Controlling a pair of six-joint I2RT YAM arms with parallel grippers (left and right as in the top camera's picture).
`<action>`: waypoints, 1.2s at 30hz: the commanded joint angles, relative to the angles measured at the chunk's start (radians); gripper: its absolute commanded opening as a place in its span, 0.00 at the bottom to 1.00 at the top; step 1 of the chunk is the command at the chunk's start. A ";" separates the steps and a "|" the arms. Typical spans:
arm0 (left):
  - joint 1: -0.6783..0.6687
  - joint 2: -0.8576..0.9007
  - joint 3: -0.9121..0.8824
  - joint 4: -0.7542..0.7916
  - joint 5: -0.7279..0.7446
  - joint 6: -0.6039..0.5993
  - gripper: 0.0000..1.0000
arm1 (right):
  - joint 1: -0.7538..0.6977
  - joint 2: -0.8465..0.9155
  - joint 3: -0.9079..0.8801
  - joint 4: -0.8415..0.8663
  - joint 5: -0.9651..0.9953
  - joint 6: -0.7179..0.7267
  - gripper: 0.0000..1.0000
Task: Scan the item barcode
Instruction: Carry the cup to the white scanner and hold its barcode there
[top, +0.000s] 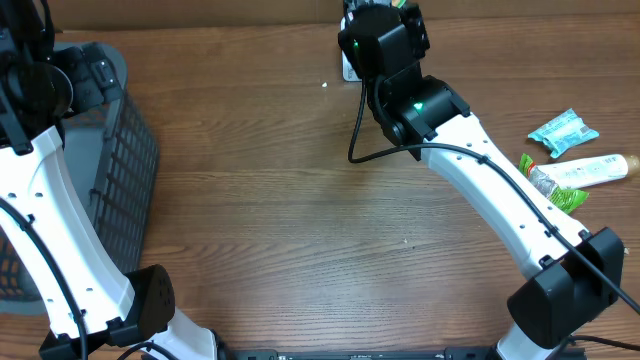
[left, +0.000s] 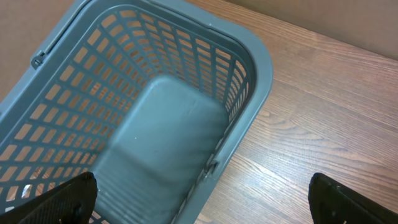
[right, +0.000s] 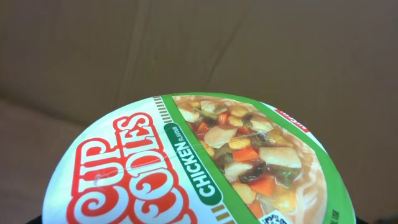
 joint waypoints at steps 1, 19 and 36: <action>-0.002 0.002 0.002 0.002 0.000 0.014 1.00 | -0.003 0.061 0.030 0.119 0.046 -0.222 0.63; -0.002 0.002 0.002 0.002 0.000 0.014 0.99 | -0.051 0.491 0.030 0.818 -0.034 -0.958 0.61; -0.002 0.002 0.002 0.002 0.000 0.014 1.00 | -0.104 0.539 0.030 0.755 -0.238 -0.957 0.60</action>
